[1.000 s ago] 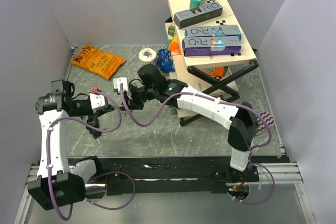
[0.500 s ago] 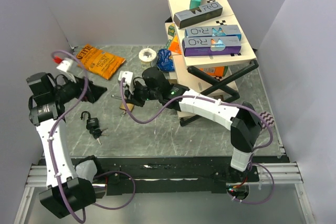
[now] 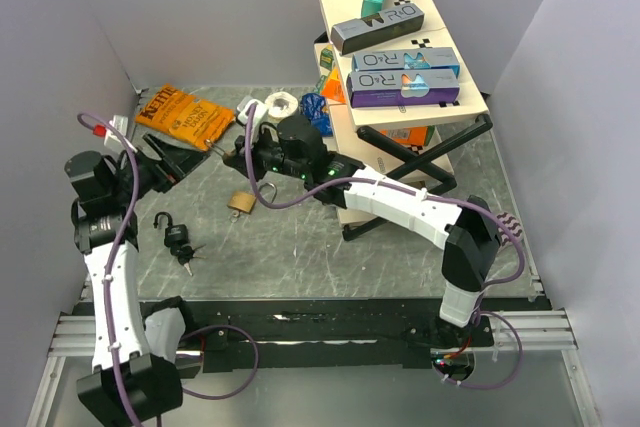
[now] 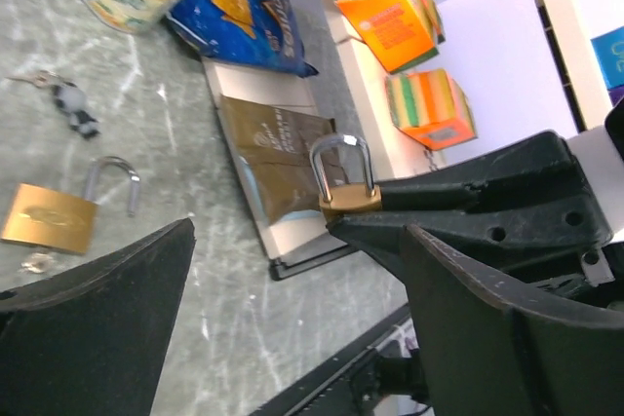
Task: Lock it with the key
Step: Place the lock at the center of the board.
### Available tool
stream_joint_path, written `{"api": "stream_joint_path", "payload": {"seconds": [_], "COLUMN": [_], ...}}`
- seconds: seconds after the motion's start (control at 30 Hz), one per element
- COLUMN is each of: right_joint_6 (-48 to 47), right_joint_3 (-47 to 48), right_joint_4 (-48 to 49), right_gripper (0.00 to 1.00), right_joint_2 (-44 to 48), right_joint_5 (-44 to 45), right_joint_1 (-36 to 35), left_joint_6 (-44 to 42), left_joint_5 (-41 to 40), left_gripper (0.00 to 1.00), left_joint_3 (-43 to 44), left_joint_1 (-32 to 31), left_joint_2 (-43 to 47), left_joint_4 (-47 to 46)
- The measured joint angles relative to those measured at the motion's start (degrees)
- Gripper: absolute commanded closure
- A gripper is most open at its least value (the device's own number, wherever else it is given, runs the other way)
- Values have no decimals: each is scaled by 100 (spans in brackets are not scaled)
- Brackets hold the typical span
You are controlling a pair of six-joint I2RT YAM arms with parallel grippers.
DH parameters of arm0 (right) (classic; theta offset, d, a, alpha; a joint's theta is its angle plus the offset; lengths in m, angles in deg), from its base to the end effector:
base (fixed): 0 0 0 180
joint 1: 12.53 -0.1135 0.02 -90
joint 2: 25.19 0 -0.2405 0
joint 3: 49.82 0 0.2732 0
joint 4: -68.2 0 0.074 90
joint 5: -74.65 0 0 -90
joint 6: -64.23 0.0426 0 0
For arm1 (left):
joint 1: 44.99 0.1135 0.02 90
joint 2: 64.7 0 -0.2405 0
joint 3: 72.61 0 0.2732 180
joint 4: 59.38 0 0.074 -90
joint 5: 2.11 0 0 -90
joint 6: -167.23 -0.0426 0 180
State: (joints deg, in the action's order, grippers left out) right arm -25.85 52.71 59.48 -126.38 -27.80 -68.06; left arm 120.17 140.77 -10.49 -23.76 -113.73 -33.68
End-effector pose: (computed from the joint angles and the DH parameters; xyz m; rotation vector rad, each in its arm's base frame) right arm 0.2496 0.3798 0.3410 -0.9772 1.4888 0.8960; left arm 0.2227 0.0501 0.3352 -0.3296 1.8019 -1.0878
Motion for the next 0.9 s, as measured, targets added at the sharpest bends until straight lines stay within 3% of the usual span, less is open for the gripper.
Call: {"api": "stream_joint_path", "payload": {"seconds": [0.4, 0.9], "right_joint_6": [507, 501], "right_joint_3": [28, 20], "right_joint_4": [289, 345], "right_gripper": [100, 100], "right_joint_2": [-24, -42], "right_joint_5": [118, 358], "right_joint_1": [-208, -337], "left_joint_6": [951, 1373], "left_joint_5": [-645, -1049], "left_gripper": [29, 88], "left_joint_3": [-273, -411], "left_joint_1": [-636, -944], "left_joint_2": [245, 358], "left_joint_4": [-529, -890]}}
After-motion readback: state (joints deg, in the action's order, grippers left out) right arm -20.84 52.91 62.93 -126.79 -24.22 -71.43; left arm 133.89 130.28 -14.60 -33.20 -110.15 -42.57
